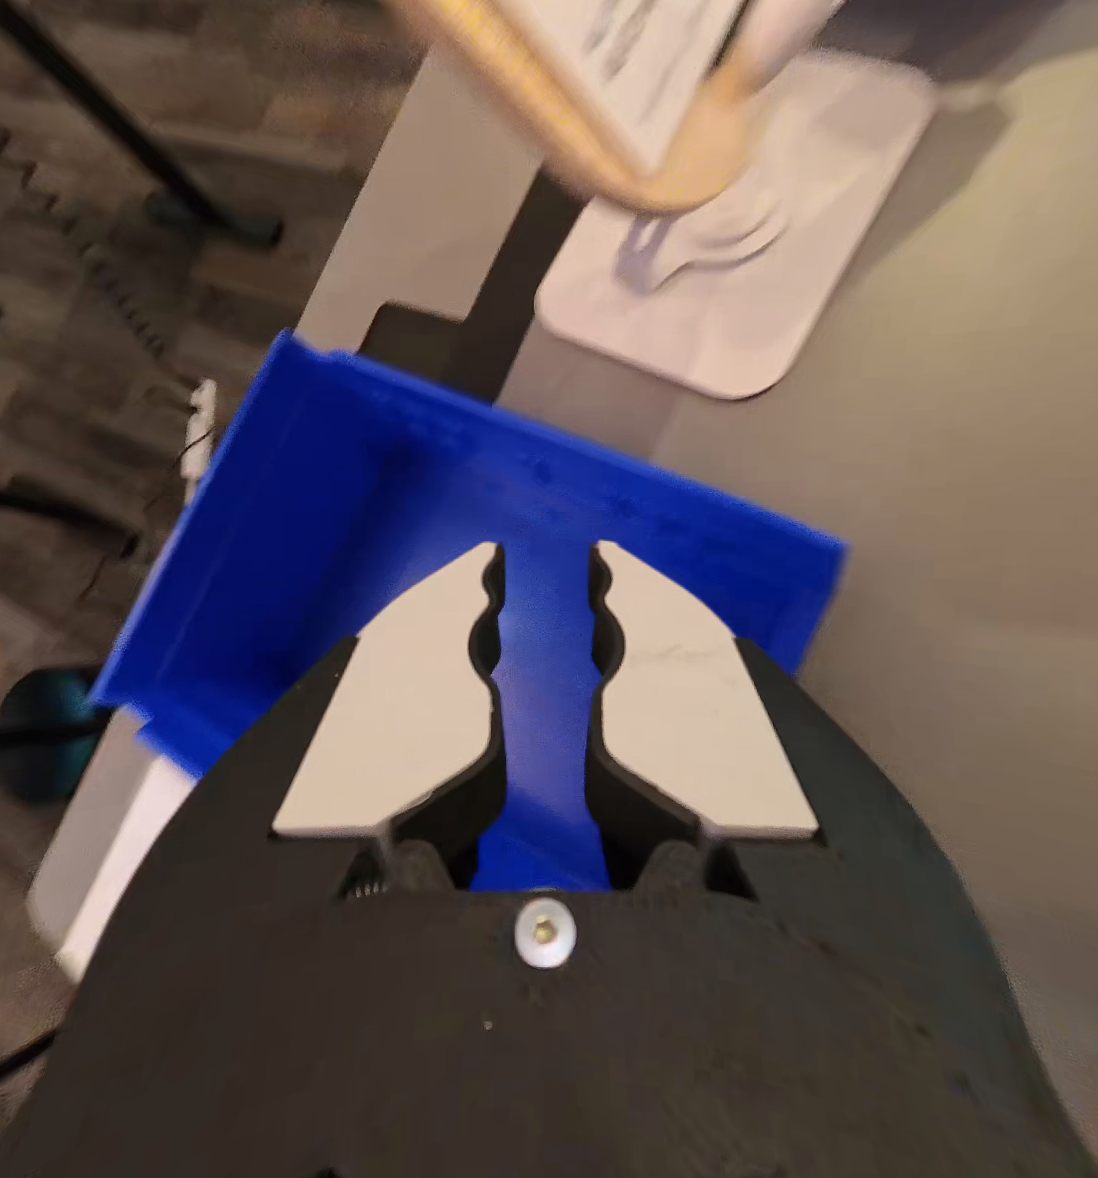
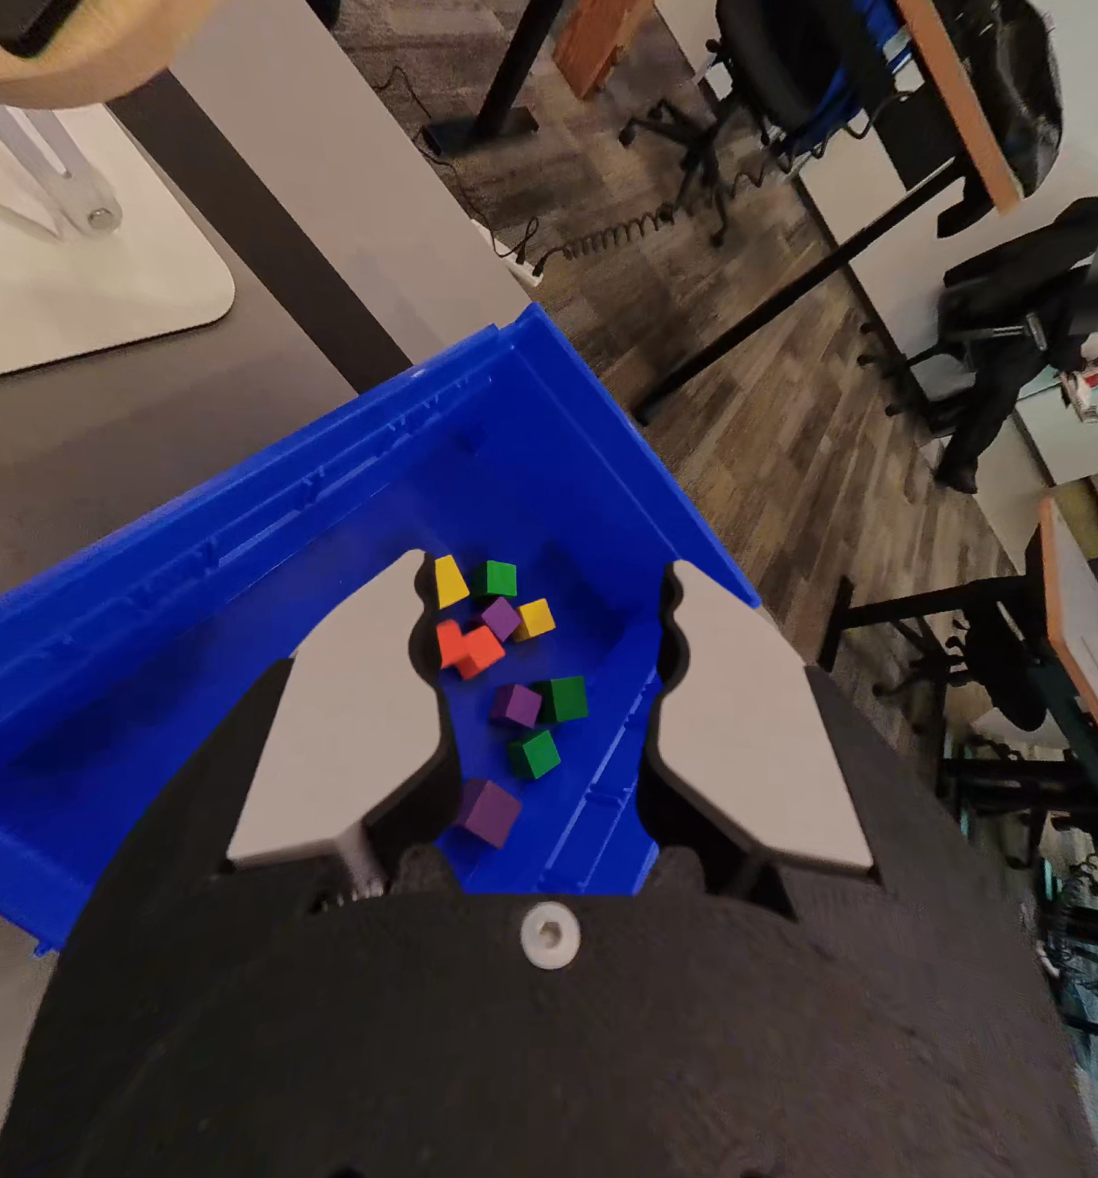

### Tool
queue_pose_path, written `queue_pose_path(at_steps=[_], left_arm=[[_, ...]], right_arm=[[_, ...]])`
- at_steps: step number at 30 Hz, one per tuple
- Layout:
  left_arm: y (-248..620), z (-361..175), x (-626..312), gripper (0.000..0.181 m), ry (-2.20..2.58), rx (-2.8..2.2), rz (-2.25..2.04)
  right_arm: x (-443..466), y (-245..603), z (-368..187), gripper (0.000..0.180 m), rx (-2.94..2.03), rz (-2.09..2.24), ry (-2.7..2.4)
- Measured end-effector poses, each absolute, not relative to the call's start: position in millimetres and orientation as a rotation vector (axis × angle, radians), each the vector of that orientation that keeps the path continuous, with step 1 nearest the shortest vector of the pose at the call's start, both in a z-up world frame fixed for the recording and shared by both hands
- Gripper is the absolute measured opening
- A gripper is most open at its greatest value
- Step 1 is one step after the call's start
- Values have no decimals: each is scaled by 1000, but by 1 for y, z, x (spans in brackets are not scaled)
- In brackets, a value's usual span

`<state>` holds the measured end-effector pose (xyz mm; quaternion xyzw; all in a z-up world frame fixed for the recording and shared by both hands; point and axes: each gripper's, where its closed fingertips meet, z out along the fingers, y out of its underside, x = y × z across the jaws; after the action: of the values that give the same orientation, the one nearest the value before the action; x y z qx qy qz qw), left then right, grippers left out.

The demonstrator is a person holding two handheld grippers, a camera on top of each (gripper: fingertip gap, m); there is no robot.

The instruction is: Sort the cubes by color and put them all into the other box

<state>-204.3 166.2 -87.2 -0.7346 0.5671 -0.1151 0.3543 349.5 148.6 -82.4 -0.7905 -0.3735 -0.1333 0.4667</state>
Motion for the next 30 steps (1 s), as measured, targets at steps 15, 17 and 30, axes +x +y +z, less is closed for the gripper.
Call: queue_pose_path(at_steps=[15, 17, 30], left_arm=[[269, -192, -290, 47, 2078, -2013, 616], [278, -199, -296, 50, 2096, -2042, 636], [293, -235, -330, 44, 2347, -2225, 816]], right_arm=[[316, 139, -60, 57, -1829, -315, -1001], [313, 139, -61, 56, -1825, -315, -1015], [296, 146, -76, 54, -1827, -302, -1090]])
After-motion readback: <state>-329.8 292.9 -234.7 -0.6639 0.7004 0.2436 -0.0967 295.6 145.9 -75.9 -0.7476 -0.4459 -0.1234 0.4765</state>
